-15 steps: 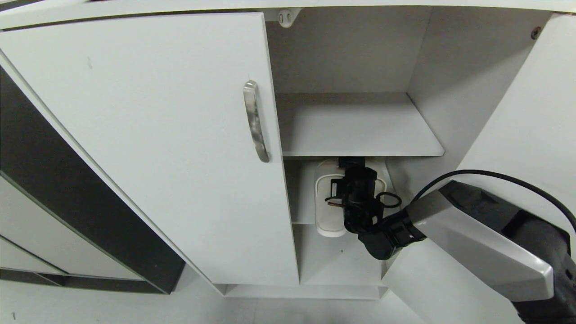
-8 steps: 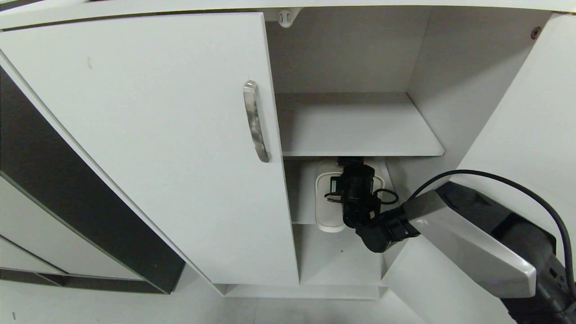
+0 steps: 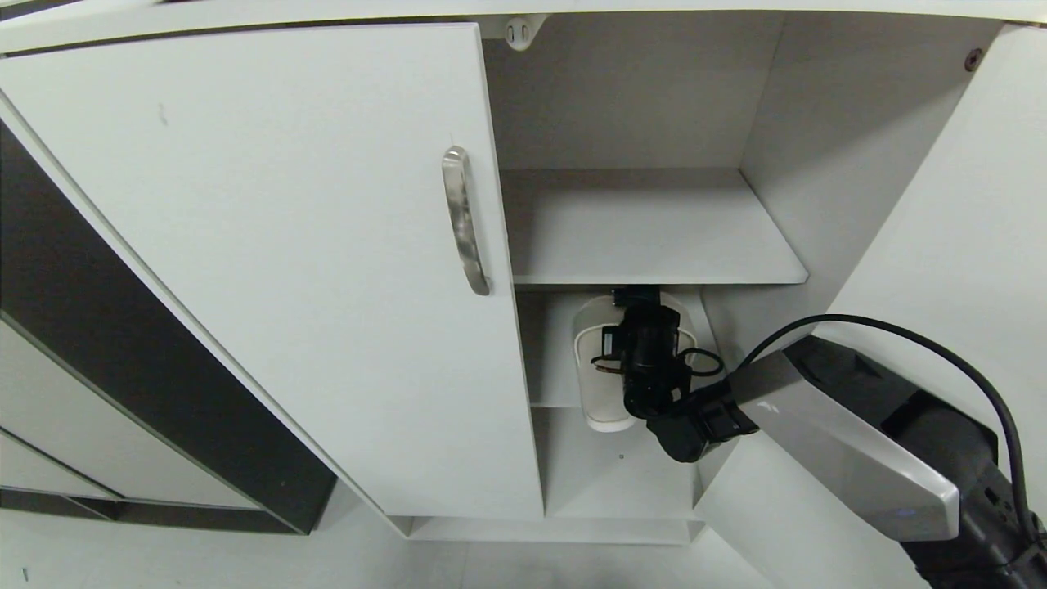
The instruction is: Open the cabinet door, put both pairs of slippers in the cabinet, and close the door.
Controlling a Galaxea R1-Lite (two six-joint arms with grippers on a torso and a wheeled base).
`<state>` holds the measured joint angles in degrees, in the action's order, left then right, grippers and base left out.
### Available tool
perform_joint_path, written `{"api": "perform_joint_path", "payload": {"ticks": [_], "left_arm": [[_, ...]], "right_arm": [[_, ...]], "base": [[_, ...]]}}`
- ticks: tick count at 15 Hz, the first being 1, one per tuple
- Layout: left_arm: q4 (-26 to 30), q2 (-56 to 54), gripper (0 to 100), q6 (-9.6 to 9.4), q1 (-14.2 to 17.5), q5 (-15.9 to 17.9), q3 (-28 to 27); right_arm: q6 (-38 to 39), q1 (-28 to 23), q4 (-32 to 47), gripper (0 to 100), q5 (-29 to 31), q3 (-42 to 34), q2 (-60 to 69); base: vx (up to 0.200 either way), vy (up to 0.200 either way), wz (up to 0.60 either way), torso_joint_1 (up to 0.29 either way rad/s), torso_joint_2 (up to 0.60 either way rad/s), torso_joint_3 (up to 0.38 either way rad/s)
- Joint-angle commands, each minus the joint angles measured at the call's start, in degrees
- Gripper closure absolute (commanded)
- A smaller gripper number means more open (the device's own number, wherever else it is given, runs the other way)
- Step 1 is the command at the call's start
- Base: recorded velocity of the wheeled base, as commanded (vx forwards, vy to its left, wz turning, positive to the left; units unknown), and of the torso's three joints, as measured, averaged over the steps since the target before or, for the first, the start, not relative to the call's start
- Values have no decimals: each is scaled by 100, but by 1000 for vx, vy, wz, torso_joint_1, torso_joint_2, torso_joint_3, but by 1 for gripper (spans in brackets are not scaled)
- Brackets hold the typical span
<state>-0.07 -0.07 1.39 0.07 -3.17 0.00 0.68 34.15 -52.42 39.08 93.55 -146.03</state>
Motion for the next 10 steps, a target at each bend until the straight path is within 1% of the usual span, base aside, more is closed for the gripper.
{"api": "perform_joint_path", "payload": {"ticks": [1,3,5,7,8,10], "left_arm": [[-1,7,100,2,1,-8,0],[-1,7,100,2,1,-8,0],[-1,7,100,2,1,-8,0],[-1,7,100,2,1,-8,0],[-1,7,100,2,1,-8,0],[-1,7,100,2,1,-8,0]], "right_arm": [[-7,4,4,0,3,5,-48],[2,22,-31,0,12,-118,57],[11,136,-93,0,12,-654,409],[-7,294,-524,0,56,-1260,734],[-16,356,-612,0,56,-1506,866],[-24,584,-1016,0,64,-2438,1340]], "base": [[0,0,0,0,0,0],[0,0,0,0,0,0],[0,0,0,0,0,0],[0,0,0,0,0,0],[0,0,0,0,0,0],[0,0,0,0,0,0]]}}
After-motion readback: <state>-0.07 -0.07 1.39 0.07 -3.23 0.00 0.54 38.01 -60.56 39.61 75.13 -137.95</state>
